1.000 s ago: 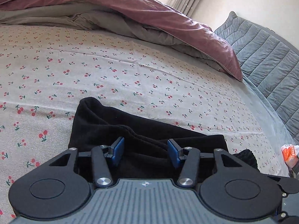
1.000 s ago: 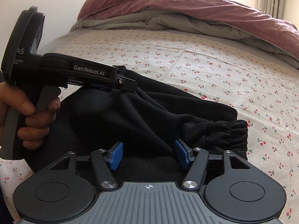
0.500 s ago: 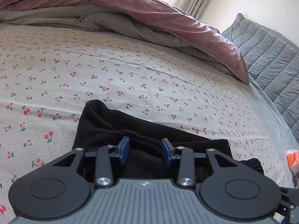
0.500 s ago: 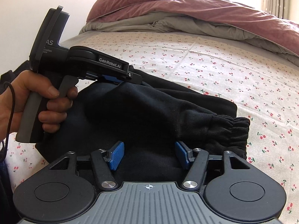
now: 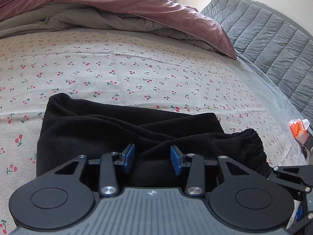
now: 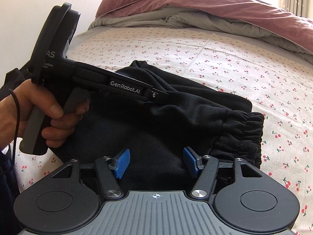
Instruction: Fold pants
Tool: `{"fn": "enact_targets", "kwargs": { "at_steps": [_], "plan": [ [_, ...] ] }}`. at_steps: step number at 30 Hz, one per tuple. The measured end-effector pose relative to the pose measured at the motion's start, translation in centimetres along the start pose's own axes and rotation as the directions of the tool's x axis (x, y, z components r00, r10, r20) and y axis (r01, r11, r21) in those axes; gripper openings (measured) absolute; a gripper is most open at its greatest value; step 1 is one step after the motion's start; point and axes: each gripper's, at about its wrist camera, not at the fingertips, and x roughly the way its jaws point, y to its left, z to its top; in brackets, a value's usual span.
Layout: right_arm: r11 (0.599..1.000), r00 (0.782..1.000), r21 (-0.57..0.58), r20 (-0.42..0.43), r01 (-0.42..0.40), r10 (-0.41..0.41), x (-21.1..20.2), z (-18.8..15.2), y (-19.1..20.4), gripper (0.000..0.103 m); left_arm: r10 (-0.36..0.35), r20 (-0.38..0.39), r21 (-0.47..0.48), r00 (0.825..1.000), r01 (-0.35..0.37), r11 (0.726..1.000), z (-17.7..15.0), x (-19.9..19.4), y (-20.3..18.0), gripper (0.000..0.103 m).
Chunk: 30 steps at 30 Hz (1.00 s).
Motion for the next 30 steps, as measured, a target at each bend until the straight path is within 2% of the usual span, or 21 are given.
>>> {"fn": "enact_targets", "kwargs": {
  "at_steps": [3,7,9,12,15,17,19,21,24,25,27,30],
  "plan": [
    [1.0,1.0,-0.02,-0.008,0.012,-0.012,0.5,-0.2,0.3,0.061,0.029,0.008,-0.026,1.0,-0.029,0.999,0.5,-0.1,0.2,0.036],
    [0.999,1.0,-0.031,0.002,0.005,-0.005,0.2,-0.8,0.3,0.061,0.035,0.07,-0.082,0.997,-0.029,0.996,1.0,-1.6,1.1,0.034],
    [0.999,0.999,-0.028,0.032,-0.019,0.02,-0.8,-0.8,0.0,0.061,0.035,0.128,-0.052,0.991,-0.029,0.998,1.2,-3.6,0.7,0.035],
    [0.999,0.995,-0.003,0.089,-0.054,0.054,-2.8,-0.8,-0.5,0.061,-0.012,0.169,-0.006,0.986,0.013,1.0,0.9,-5.6,-0.2,0.041],
    [0.999,0.993,0.005,0.111,-0.04,0.039,-3.7,-0.9,-1.0,0.061,-0.033,0.139,0.007,0.99,0.032,0.999,0.0,-5.4,-0.6,0.042],
    [0.999,0.996,0.026,0.087,-0.025,0.023,-3.2,-0.8,-1.6,0.061,0.014,0.072,0.016,0.997,-0.015,1.0,-0.7,-3.6,-0.5,0.042],
    [0.998,0.999,0.053,0.048,-0.014,0.012,-2.5,-0.8,-2.1,0.061,0.078,-0.012,0.021,0.997,-0.078,0.997,-1.5,-1.5,-0.2,0.042],
    [0.999,0.999,0.049,0.034,-0.001,0.0,-1.8,-0.8,-1.9,0.061,0.08,0.007,0.016,0.997,-0.08,0.997,-1.6,-1.6,-0.1,0.042],
    [1.0,0.999,0.017,0.026,0.023,-0.023,-1.6,-1.0,-1.4,0.061,0.096,0.028,-0.039,0.995,-0.095,0.995,-0.9,-3.3,0.5,0.042],
    [1.0,1.0,0.011,0.026,0.017,-0.017,-1.8,-0.9,-1.5,0.061,0.107,0.046,-0.046,0.993,-0.105,0.993,-0.8,-4.0,0.8,0.045],
    [0.999,1.0,0.031,0.024,-0.017,0.016,-2.3,-1.0,-2.3,0.061,0.13,0.061,-0.067,0.99,-0.126,0.99,-1.0,-5.0,2.0,0.047],
    [0.993,0.995,0.08,0.055,-0.089,0.084,-3.5,-1.3,-3.8,0.061,0.077,0.056,-0.122,0.995,-0.07,0.99,-1.5,-5.9,3.7,0.046]
  ]
}}
